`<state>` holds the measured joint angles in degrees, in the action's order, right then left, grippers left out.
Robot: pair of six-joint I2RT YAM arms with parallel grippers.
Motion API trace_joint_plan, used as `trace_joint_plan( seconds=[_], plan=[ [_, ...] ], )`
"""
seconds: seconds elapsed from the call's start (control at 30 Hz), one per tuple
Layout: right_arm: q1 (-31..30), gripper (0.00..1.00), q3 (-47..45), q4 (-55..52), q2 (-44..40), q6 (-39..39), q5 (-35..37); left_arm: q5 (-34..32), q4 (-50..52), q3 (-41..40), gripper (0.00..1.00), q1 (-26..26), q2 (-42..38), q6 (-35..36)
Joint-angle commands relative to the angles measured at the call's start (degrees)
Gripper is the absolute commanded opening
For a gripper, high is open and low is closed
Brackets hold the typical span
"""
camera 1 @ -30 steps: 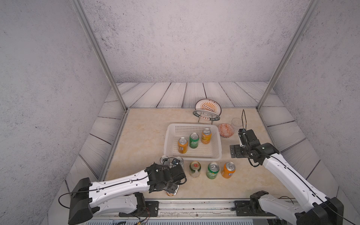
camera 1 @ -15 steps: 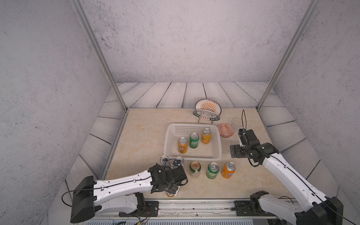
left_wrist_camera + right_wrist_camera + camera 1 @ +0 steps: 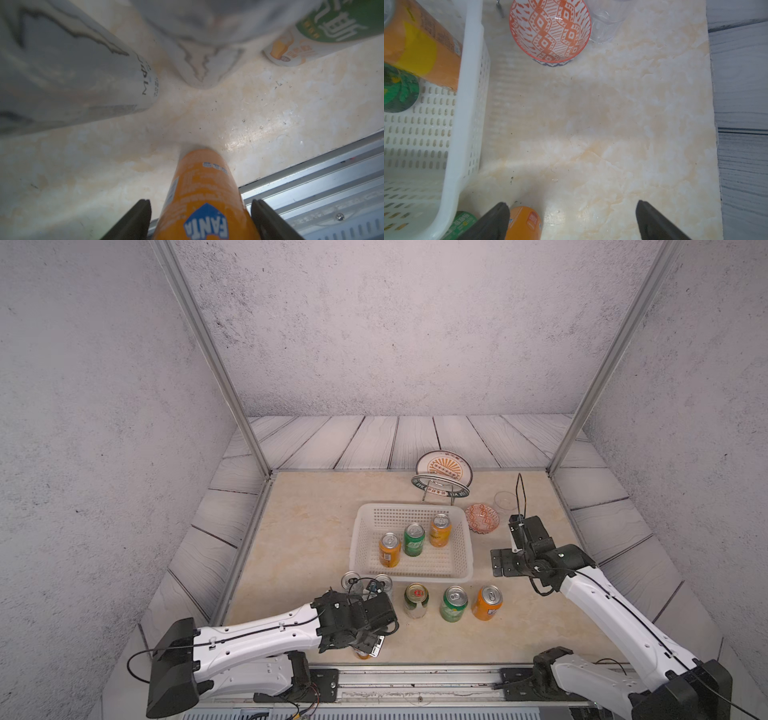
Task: Take out the drinks from the basket
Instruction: Place the drink at the center of the board.
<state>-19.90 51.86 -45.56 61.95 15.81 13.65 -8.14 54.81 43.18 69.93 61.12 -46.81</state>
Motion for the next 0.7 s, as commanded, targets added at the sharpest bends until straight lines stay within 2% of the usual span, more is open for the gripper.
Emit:
trace_joint_plan(
  seconds=[0.0,0.13,0.4,0.53,0.67],
  plan=[
    [0.2,0.99,0.0,-0.5,0.3,-0.3,0.3,-2.1,2.6,2.1,0.82,0.3,-1.6,-0.2],
    [0.2,0.99,0.0,-0.5,0.4,-0.3,0.3,-2.5,4.3,4.3,0.84,0.2,-2.9,0.5],
    [0.3,1.0,0.0,-0.5,0.3,-0.2,0.1,-7.4,9.6,11.0,1.0,0.1,-6.0,3.1],
    [0.2,0.99,0.0,-0.5,0.4,-0.3,0.1,-9.3,11.1,15.7,0.99,-1.2,-6.7,6.7],
    [0.3,0.99,0.0,-0.5,0.3,-0.3,0.0,-8.5,11.6,20.4,0.99,-4.9,-5.0,12.0]
  ],
)
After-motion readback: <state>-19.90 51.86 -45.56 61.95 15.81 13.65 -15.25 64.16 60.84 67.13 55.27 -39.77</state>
